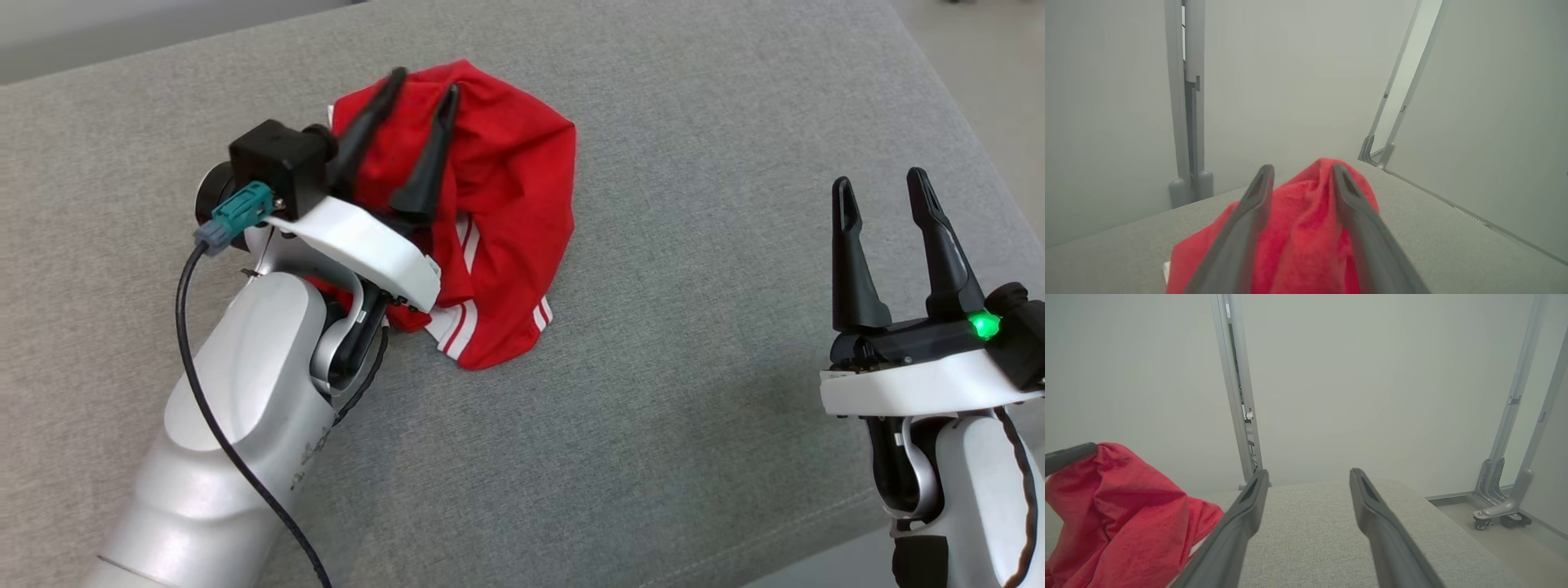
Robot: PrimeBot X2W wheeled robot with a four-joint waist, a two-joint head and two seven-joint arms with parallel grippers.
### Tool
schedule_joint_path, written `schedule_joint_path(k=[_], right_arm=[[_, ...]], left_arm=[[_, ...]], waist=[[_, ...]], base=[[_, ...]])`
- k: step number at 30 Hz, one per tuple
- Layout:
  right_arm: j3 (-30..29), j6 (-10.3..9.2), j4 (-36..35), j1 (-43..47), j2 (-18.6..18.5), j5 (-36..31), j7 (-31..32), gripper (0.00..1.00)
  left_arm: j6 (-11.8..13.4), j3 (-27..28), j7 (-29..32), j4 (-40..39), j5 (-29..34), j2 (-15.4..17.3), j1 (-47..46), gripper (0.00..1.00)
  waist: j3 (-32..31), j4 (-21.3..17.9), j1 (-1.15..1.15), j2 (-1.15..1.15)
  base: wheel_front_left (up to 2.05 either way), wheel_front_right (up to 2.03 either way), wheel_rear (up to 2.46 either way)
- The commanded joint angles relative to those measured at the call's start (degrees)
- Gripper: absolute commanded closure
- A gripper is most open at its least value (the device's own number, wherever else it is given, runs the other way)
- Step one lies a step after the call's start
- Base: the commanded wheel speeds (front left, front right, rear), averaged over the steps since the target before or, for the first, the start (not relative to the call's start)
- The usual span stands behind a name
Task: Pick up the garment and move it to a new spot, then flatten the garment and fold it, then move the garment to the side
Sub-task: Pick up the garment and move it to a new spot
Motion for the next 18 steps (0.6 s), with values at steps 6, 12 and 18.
schedule_joint_path(k=[6, 12, 18], right_arm=[[0.39, -0.02, 0.55, 0.78, -0.24, -1.95, -0.09, 0.00], [1.16, -0.02, 1.07, 1.59, -0.25, -3.83, -0.09, 0.00], [2.18, -0.03, 1.61, 4.03, -0.33, -6.92, -0.09, 0.00]], left_arm=[[0.26, 2.35, -4.43, 1.73, -0.47, 0.17, -0.55, 0.00], [0.85, 5.58, -5.76, -0.41, 0.29, 1.65, 2.18, 0.00], [1.38, 9.50, -5.92, -5.68, 3.11, 3.70, 9.69, 0.00]], waist=[[-2.91, 3.89, 0.00, 0.00], [-6.14, 7.60, 0.00, 0.00], [-9.70, 12.62, 0.00, 0.00]], base=[[0.00, 0.00, 0.00], [0.00, 0.00, 0.00], [0.00, 0.00, 0.00]])
